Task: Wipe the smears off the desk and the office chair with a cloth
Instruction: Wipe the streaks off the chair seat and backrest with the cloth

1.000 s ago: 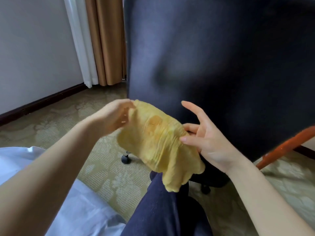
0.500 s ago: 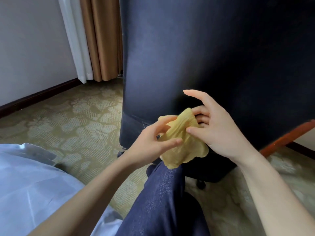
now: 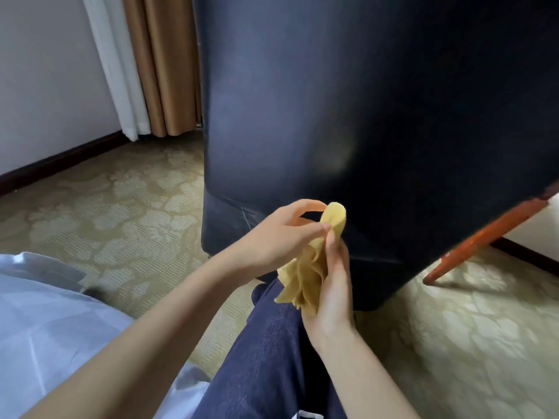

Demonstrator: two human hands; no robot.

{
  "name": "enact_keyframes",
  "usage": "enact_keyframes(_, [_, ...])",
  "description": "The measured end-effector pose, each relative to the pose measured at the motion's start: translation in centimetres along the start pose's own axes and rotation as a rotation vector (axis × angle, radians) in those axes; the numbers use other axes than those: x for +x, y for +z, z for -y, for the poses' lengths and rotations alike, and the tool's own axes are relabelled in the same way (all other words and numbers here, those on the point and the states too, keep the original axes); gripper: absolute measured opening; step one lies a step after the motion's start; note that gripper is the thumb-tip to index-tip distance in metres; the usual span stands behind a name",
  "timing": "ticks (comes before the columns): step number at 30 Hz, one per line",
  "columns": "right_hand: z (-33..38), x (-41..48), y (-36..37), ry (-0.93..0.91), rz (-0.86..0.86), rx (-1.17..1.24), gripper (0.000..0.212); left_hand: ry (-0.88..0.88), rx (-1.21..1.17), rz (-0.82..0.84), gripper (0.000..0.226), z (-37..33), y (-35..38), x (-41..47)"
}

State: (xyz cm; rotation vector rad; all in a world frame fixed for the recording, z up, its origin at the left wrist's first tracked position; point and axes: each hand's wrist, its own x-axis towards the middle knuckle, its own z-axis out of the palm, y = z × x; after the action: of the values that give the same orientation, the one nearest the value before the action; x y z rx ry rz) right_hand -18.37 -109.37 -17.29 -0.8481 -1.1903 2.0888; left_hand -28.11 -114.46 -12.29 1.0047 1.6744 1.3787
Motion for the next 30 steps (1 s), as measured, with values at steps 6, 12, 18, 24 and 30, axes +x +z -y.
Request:
enact_keyframes(6, [1.3, 1.3, -0.5, -0.007, -0.164, 0.065, 0.048, 0.155, 0.120, -0.133, 0.027, 0.7, -0.6, -0.2])
enact_keyframes(12, [5.8, 5.7, 0.1, -1.332, -0.440, -1.013, 0.036, 0.167, -0.100, -0.447, 0.031, 2.1, -2.8, -0.1])
enact_keyframes(18, [8.5, 12.8, 1.3, -2.150, -0.332, -1.661, 0.033, 0.156, -0.069, -0.469, 0.042, 3.7, -4.3, 0.7])
enact_keyframes(24, [5.9, 16.0, 0.3, -2.199, -0.003, -1.954, 0.036, 0.096, -0.051, -0.503, 0.057, 6.1, -4.9, 2.4])
enact_keyframes(30, [1.7, 16.5, -5.9, -1.862, 0.564, -2.383, 0.046, 0.045, 0.073, -0.394, 0.088, 8.1, -4.5, 4.2])
